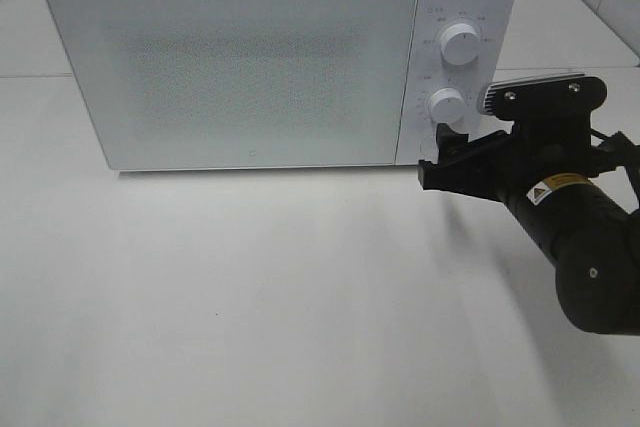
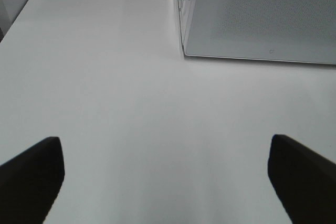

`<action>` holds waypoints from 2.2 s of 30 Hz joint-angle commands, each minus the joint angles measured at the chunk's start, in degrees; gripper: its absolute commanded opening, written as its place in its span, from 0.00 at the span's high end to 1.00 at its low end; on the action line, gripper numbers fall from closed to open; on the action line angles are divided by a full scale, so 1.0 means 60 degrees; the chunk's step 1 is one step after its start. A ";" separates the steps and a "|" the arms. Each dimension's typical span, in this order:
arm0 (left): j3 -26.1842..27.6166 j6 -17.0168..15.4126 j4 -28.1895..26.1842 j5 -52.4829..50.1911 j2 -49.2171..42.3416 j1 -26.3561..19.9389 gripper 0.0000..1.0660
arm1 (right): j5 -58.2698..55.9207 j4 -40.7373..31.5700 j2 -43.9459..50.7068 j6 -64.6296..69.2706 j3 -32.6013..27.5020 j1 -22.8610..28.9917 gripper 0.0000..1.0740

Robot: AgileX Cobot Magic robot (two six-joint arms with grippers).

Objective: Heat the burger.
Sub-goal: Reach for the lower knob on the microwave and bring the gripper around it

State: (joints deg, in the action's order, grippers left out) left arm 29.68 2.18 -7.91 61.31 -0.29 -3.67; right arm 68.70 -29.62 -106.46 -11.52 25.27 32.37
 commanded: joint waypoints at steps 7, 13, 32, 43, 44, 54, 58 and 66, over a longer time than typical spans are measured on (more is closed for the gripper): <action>-0.0038 -0.0010 -0.0048 -0.0019 -0.0124 -0.0019 0.08 | 0.0668 -0.0258 -0.0477 0.0115 0.0993 0.0019 0.27; -0.0038 -0.0010 -0.0048 -0.0019 -0.0124 -0.0019 0.08 | 0.0707 -0.0267 -0.0754 0.0115 0.1385 0.0019 0.28; -0.0038 0.0000 -0.0048 -0.0019 -0.0115 -0.0019 0.08 | 0.0420 -0.0363 -0.1757 -0.0363 0.2597 -0.0048 0.29; -0.0038 0.0000 -0.0048 -0.0019 -0.0115 -0.0019 0.08 | 0.0487 -0.0812 -0.2005 -0.0353 0.2731 -0.0153 0.29; -0.0038 0.0000 -0.0048 -0.0019 -0.0115 -0.0019 0.08 | 0.0487 -0.0812 -0.2005 -0.0353 0.2731 -0.0153 0.29; -0.0038 0.0000 -0.0048 -0.0019 -0.0115 -0.0019 0.08 | 0.0535 -0.0955 -0.2005 -0.0430 0.2807 -0.0153 0.29; -0.0038 0.0000 -0.0048 -0.0019 -0.0115 -0.0019 0.08 | 0.0420 -0.0955 -0.2005 -0.0735 0.3084 -0.0153 0.29; -0.0038 0.0000 -0.0048 -0.0019 -0.0115 -0.0019 0.08 | 0.0497 -0.1041 -0.2005 -0.0735 0.3104 -0.0153 0.29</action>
State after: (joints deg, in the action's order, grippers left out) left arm 29.68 2.23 -7.91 61.31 -0.29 -3.67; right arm 68.01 -35.35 -118.66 -15.30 42.57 31.91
